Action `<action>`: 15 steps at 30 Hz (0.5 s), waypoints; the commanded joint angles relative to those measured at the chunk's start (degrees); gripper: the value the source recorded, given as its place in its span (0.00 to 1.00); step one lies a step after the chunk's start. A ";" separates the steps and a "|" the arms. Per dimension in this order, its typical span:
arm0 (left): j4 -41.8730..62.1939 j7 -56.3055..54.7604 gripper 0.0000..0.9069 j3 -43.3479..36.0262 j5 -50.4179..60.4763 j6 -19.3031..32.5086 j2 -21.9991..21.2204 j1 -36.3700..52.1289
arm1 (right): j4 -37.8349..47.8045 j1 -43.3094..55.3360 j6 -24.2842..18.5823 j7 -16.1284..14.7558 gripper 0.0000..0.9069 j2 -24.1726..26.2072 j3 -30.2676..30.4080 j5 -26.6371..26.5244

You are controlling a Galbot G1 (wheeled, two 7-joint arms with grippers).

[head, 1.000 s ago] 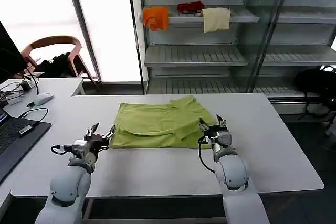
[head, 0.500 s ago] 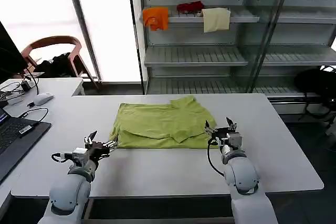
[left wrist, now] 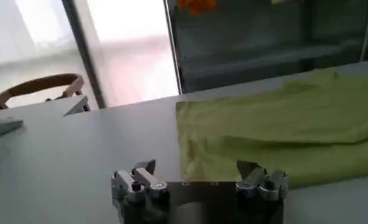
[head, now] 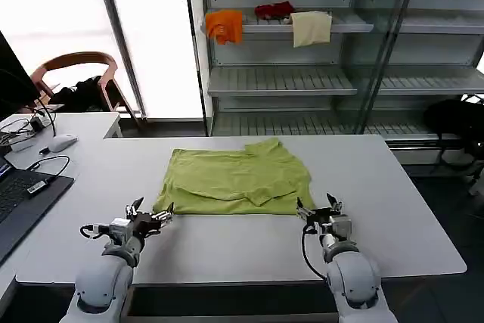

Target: Fold and organize the clothes.

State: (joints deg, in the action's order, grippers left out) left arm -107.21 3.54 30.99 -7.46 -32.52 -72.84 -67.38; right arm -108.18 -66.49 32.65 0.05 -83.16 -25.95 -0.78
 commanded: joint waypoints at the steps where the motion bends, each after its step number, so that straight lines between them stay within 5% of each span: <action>1: 0.37 0.21 1.00 -0.07 0.08 -0.17 0.03 -0.29 | -0.48 -2.07 0.11 -0.05 0.66 -0.11 -0.32 -0.21; 3: 0.83 0.23 0.91 -0.23 0.27 -0.12 -0.09 -0.01 | 0.19 -1.93 -0.05 -0.16 0.51 0.11 -0.18 -0.17; 4: 0.97 0.23 0.80 -0.30 0.28 -0.12 -0.12 0.07 | 0.42 -1.88 -0.05 -0.18 0.30 0.19 -0.07 -0.17; 5: 1.20 0.23 0.71 -0.36 0.34 -0.11 -0.16 0.23 | 0.72 -1.77 -0.06 -0.24 0.20 0.22 0.09 -0.17; 6: 1.51 0.24 0.50 -0.48 0.34 -0.03 -0.18 0.37 | 1.09 -1.62 -0.08 -0.42 0.06 0.19 0.27 -0.08; 7: 1.67 0.25 0.40 -0.51 0.32 -0.03 -0.23 0.41 | 1.28 -1.53 -0.11 -0.60 0.00 0.12 0.40 0.12; 9: 1.97 0.35 0.32 -0.66 0.34 -0.01 -0.30 0.55 | 2.17 -1.07 -0.08 -1.03 0.00 -0.14 0.91 0.43; 10: 2.08 0.42 0.12 -0.71 0.37 -0.02 -0.33 0.59 | 2.39 -0.85 -0.07 -1.02 0.00 -0.17 1.14 0.60; 15: 2.66 1.22 0.02 -0.83 0.65 -0.48 -0.35 0.56 | 2.52 -0.45 0.15 -1.18 0.00 -0.40 1.77 0.97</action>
State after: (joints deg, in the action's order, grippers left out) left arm -104.83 4.72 30.25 -7.02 -32.81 -73.24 -66.89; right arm -106.60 -66.67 32.55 -1.03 -83.41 -24.65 -0.07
